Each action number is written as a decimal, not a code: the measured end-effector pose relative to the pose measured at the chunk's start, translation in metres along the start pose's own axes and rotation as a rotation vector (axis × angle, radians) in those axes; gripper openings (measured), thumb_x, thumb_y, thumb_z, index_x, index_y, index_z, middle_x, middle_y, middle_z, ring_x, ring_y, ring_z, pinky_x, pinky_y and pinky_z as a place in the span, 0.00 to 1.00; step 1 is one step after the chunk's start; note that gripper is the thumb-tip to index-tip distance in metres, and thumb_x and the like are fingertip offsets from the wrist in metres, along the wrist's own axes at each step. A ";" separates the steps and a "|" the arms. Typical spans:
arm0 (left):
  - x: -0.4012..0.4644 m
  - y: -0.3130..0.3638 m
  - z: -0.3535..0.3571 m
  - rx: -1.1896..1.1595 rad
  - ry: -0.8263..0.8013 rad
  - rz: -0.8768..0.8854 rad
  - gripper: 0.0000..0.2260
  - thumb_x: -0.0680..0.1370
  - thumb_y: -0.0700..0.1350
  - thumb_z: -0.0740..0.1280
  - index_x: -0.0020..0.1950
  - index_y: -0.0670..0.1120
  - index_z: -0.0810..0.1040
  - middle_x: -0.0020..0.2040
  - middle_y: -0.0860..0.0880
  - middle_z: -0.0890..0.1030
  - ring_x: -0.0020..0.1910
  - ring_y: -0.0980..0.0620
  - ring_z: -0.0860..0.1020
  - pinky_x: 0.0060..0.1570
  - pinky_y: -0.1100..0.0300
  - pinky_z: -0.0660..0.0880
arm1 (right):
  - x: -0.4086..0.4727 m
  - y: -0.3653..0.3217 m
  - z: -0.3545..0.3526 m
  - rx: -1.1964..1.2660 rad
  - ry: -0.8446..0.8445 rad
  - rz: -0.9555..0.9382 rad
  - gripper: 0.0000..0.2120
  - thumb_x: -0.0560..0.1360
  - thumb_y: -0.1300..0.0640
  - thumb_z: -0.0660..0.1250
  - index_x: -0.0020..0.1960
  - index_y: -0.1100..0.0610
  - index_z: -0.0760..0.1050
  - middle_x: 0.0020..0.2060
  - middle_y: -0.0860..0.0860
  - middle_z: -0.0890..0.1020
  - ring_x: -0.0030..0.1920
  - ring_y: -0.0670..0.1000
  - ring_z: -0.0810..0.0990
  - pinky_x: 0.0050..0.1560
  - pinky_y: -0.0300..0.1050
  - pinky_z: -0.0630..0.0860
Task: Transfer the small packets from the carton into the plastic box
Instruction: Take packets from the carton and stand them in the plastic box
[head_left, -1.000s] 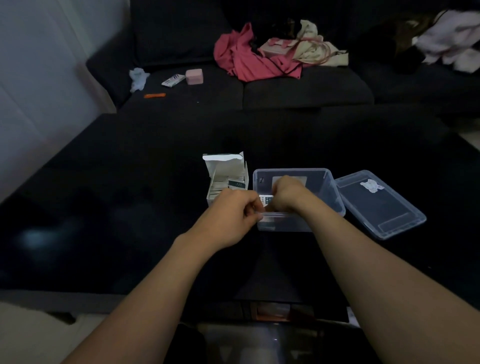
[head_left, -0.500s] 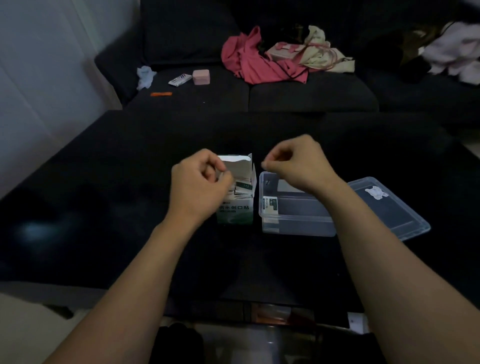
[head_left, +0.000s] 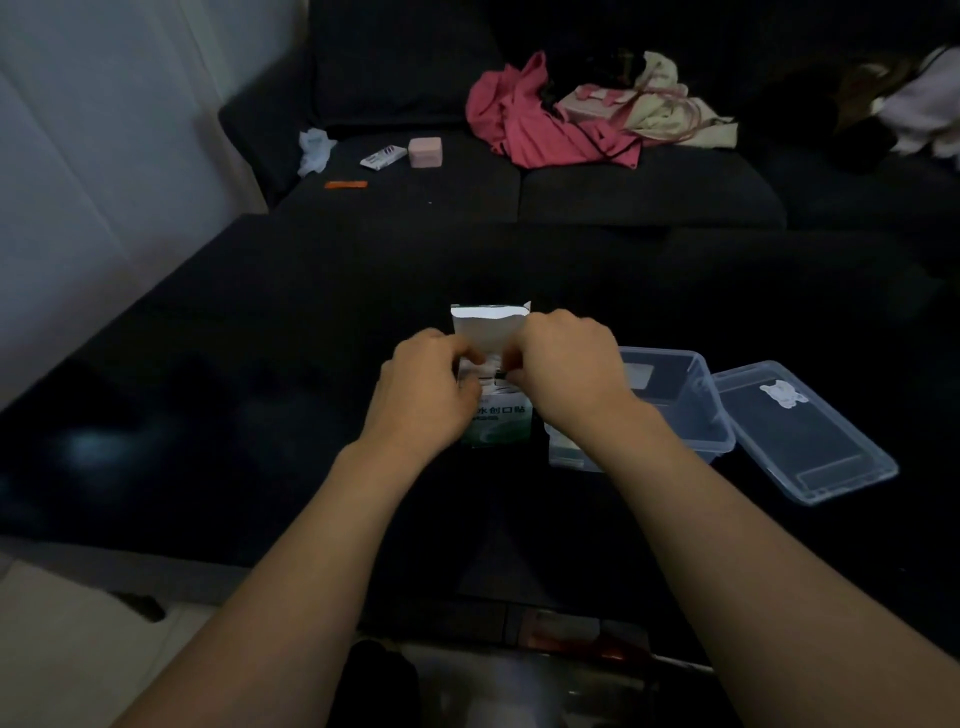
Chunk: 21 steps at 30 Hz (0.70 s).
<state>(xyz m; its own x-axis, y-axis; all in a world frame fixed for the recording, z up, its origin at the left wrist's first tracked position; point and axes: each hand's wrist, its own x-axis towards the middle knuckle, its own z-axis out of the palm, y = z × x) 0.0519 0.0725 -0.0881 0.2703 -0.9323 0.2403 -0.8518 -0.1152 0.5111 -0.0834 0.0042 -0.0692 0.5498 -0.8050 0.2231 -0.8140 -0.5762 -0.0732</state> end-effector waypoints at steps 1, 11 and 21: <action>0.001 -0.002 0.000 -0.039 -0.014 -0.013 0.11 0.78 0.44 0.71 0.60 0.50 0.81 0.54 0.50 0.80 0.51 0.50 0.81 0.49 0.54 0.81 | 0.000 0.000 0.001 0.005 0.005 0.000 0.06 0.77 0.54 0.69 0.53 0.51 0.83 0.46 0.52 0.82 0.45 0.55 0.81 0.43 0.49 0.77; 0.003 -0.010 0.005 -0.210 -0.054 -0.079 0.17 0.73 0.42 0.76 0.61 0.50 0.80 0.48 0.50 0.83 0.43 0.50 0.84 0.50 0.48 0.83 | 0.006 -0.010 0.009 -0.078 0.046 0.013 0.05 0.76 0.55 0.71 0.52 0.50 0.83 0.47 0.54 0.82 0.51 0.55 0.78 0.39 0.47 0.71; 0.004 -0.011 0.007 -0.227 -0.049 -0.102 0.16 0.73 0.43 0.77 0.59 0.51 0.80 0.46 0.49 0.83 0.41 0.50 0.83 0.47 0.48 0.83 | 0.003 -0.003 0.002 -0.015 -0.016 -0.106 0.05 0.75 0.56 0.71 0.51 0.52 0.83 0.49 0.53 0.81 0.54 0.54 0.77 0.45 0.50 0.78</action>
<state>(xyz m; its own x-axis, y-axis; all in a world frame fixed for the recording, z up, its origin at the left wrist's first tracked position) 0.0593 0.0680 -0.0985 0.3231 -0.9359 0.1401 -0.6969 -0.1351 0.7043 -0.0792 0.0036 -0.0703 0.6358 -0.7420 0.2128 -0.7538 -0.6561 -0.0355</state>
